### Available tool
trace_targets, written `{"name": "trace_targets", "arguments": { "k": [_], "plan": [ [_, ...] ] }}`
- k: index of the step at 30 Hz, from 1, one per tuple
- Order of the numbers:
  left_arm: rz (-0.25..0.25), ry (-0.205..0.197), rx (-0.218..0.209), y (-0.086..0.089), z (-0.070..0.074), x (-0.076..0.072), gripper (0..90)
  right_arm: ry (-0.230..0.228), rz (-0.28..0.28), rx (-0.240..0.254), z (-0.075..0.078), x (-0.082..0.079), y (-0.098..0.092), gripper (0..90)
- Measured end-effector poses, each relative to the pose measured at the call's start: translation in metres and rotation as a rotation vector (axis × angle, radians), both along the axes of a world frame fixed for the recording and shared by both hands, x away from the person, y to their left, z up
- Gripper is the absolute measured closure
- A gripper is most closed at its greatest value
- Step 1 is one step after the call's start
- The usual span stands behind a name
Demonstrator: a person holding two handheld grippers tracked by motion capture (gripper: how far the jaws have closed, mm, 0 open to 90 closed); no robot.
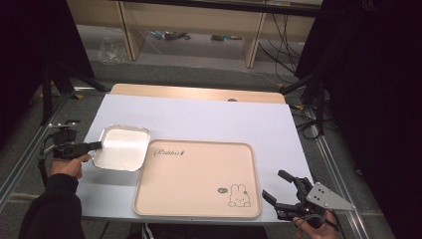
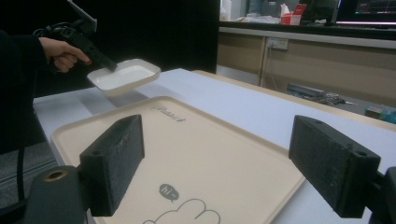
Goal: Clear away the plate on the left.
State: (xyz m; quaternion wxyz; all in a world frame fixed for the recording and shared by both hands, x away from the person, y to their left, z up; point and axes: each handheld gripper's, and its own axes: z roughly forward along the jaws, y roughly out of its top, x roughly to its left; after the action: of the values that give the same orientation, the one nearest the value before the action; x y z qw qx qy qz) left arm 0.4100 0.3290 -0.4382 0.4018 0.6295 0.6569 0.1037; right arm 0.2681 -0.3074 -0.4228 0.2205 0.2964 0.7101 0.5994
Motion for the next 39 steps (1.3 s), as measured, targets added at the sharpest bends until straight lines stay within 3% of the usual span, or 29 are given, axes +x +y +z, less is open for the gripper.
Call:
{"name": "trace_targets", "arguments": {
  "k": [9,11,12,16,17,18,19,20,21,31,33,34,38,39],
  "plan": [
    [-0.083,-0.008,-0.011,-0.022,0.005,0.002,88.3,0.003,0.004,0.003,0.0,0.0,0.0,18.9],
    [-0.104,-0.009,-0.008,-0.028,0.006,0.003,88.3,-0.012,0.025,-0.006,-0.001,0.003,0.0,18.9],
    [-0.111,-0.01,-0.01,-0.03,0.007,0.003,88.3,-0.017,0.023,0.017,-0.002,0.002,0.001,18.9],
    [-0.153,-0.014,-0.021,-0.044,0.009,0.004,88.3,-0.012,0.027,-0.007,-0.001,0.003,0.0,18.9],
    [-0.171,-0.013,-0.02,-0.049,0.009,0.004,88.3,-0.017,0.019,0.021,-0.002,0.002,0.001,18.9],
    [-0.181,-0.012,-0.021,-0.053,0.009,0.005,88.3,-0.004,0.005,0.001,0.0,0.001,0.0,18.9],
    [-0.198,-0.009,-0.019,-0.057,0.009,0.005,88.3,0.002,0.025,-0.013,0.0,0.002,-0.001,18.9],
    [-0.203,-0.013,-0.028,-0.061,0.009,0.005,88.3,-0.014,0.028,-0.004,-0.001,0.003,0.0,18.9],
    [-0.23,-0.01,-0.013,-0.065,0.009,0.006,88.2,-0.017,0.021,0.018,-0.002,0.002,0.001,18.9],
    [-0.318,0.016,0.029,-0.101,0.001,0.007,88.3,0.002,0.001,0.002,0.0,0.0,-0.001,18.9],
    [-0.332,0.018,0.026,-0.109,0.0,0.007,88.3,0.002,-0.009,0.007,0.0,0.0,0.0,18.9],
    [-0.338,0.018,0.027,-0.111,-0.001,0.007,88.3,-0.015,0.03,-0.007,-0.001,0.003,-0.001,18.9],
    [-0.365,0.017,0.009,-0.123,-0.001,0.006,88.3,0.002,-0.002,0.005,0.0,0.0,0.0,18.9],
    [-0.376,0.022,0.015,-0.125,-0.001,0.006,88.3,0.0,0.025,-0.003,-0.001,0.002,-0.001,18.9]
  ]
}}
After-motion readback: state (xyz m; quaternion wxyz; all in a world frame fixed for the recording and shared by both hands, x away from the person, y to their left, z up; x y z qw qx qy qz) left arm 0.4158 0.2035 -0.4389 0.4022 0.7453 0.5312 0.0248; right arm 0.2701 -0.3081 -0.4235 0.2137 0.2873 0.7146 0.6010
